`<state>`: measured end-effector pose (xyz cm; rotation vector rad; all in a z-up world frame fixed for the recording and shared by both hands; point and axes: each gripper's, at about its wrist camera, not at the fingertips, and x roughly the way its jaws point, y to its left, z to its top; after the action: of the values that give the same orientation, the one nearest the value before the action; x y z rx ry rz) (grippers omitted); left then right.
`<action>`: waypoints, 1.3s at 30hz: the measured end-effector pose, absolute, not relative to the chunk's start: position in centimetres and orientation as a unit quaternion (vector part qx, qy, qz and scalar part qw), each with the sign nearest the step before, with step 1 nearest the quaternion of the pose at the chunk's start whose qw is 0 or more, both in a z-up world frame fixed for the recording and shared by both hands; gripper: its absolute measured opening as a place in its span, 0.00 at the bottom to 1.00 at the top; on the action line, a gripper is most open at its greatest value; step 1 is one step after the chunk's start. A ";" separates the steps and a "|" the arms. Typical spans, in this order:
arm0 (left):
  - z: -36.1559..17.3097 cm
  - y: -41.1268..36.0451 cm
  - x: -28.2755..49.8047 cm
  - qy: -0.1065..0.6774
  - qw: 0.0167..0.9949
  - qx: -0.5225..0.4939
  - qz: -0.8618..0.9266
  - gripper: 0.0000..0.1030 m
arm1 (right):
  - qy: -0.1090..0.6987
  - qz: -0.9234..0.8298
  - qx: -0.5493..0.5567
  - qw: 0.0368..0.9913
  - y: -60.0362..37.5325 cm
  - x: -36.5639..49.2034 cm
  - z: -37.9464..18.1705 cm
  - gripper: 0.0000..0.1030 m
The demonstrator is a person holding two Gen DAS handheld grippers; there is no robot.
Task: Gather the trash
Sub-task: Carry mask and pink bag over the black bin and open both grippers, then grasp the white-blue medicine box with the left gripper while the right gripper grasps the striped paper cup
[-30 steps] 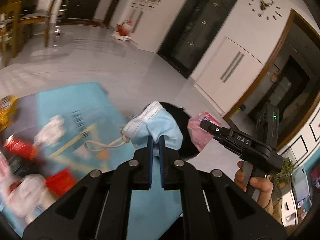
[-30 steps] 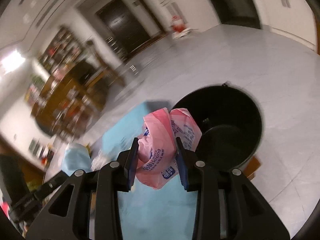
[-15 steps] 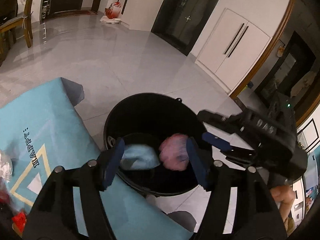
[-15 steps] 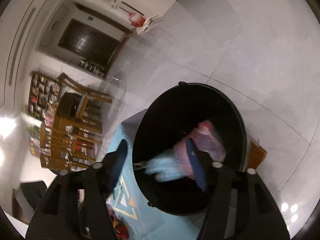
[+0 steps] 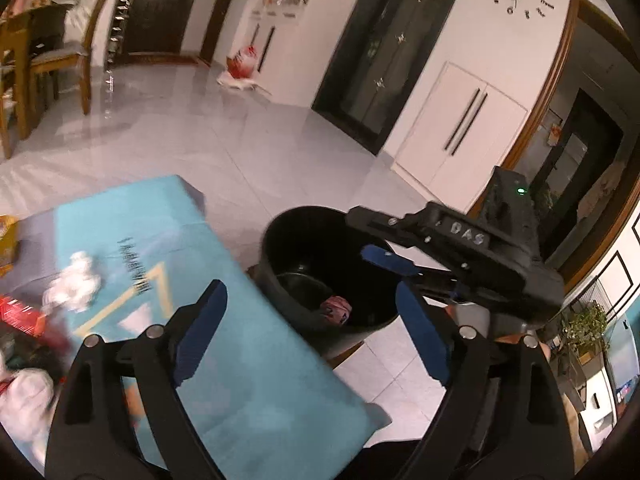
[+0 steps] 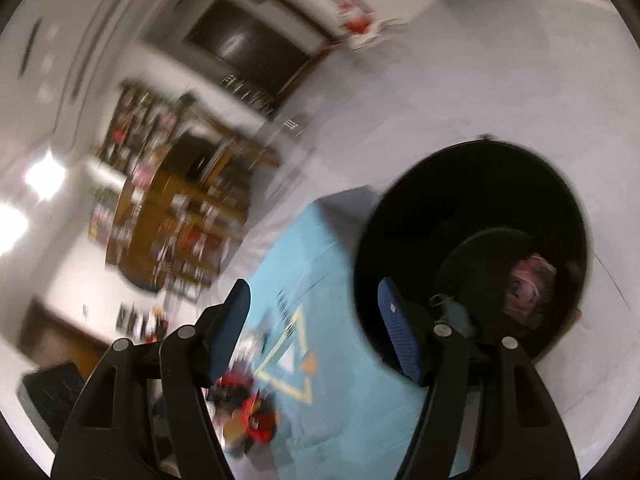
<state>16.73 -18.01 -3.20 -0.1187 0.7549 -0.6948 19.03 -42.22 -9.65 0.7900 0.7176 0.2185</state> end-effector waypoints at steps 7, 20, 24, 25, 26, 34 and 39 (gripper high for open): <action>-2.0 -7.4 12.9 0.338 0.910 -0.060 -0.232 0.88 | 0.382 0.184 0.322 0.847 -34.9 19.5 -9.5 0.65; -10.2 14.7 10.1 0.431 0.881 -0.182 0.075 0.89 | 0.472 0.257 0.269 0.799 -24.9 18.6 -11.9 0.66; -13.2 17.6 10.4 0.454 0.847 -0.263 0.086 0.89 | 0.513 0.285 0.245 0.772 -20.6 18.2 -13.7 0.66; -13.5 17.7 10.6 0.455 0.845 -0.267 0.087 0.89 | 0.523 0.292 0.240 0.764 -19.6 18.1 -14.2 0.66; -13.6 17.9 10.8 0.456 0.844 -0.268 0.087 0.89 | 0.532 0.299 0.238 0.755 -18.7 18.0 -14.7 0.66; -15.8 17.2 13.7 0.477 0.840 -0.242 0.092 0.89 | 0.576 0.297 0.258 0.717 -15.2 17.9 -17.3 0.66; -17.3 15.9 15.7 0.502 0.835 -0.197 0.110 0.88 | 0.573 0.288 0.272 0.717 -15.5 18.4 -17.4 0.66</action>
<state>15.67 15.88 -17.26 -0.4163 1.0643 0.2320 18.42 -15.47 -17.43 0.6022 1.2689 0.6365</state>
